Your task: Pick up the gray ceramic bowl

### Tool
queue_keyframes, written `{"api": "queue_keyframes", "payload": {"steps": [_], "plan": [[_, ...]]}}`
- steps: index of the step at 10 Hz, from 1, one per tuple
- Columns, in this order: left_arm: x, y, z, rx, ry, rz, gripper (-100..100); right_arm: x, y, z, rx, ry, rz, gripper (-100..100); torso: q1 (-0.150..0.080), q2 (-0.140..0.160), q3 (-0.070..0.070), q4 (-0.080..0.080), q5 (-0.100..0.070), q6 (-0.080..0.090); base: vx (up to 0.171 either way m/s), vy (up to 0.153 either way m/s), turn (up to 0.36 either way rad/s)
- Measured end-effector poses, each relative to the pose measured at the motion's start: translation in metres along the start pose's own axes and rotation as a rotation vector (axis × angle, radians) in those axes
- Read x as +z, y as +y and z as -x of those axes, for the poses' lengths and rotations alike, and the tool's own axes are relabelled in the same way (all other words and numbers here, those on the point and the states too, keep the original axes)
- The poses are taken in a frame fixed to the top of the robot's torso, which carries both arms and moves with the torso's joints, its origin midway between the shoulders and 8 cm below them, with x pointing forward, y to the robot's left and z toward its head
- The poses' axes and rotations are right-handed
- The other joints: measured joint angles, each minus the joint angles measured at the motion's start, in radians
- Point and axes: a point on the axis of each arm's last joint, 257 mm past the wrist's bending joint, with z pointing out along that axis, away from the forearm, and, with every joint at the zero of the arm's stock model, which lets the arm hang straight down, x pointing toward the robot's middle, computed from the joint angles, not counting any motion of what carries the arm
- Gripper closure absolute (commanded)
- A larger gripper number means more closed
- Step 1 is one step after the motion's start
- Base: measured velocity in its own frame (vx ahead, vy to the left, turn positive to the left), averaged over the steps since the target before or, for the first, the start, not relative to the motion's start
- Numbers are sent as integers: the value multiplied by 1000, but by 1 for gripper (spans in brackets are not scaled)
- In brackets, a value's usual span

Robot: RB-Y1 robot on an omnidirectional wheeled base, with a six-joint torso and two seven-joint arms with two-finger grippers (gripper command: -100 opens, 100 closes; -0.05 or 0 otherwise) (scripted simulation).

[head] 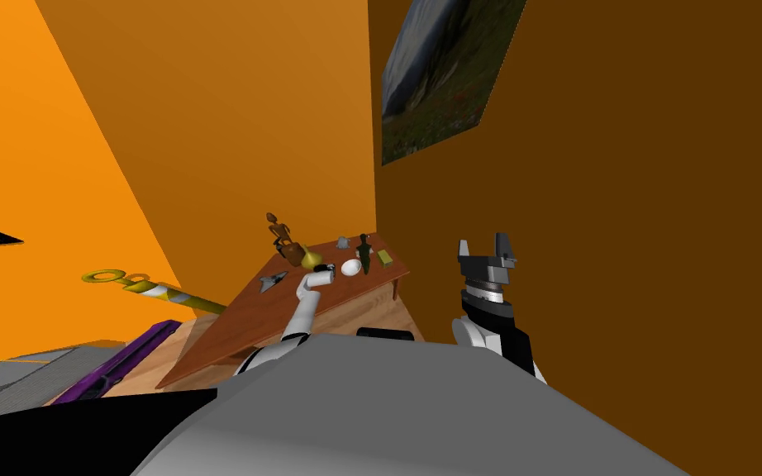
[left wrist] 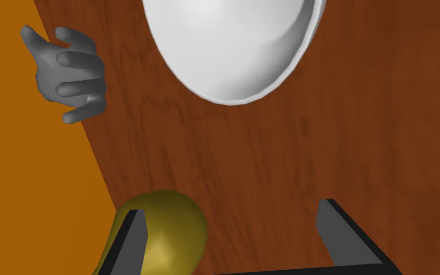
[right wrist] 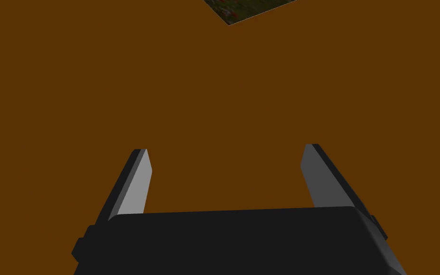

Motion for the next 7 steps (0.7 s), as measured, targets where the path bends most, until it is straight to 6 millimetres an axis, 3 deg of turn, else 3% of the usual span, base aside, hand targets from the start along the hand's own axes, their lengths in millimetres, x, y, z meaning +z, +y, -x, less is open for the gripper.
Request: {"api": "queue_keyframes", "payload": {"steps": [7], "plan": [[9,64,-7,3,-7,257,-100,0,0,0,0,0,0,0,0,-1,-1,0,0,0,65,-24,-93]]}}
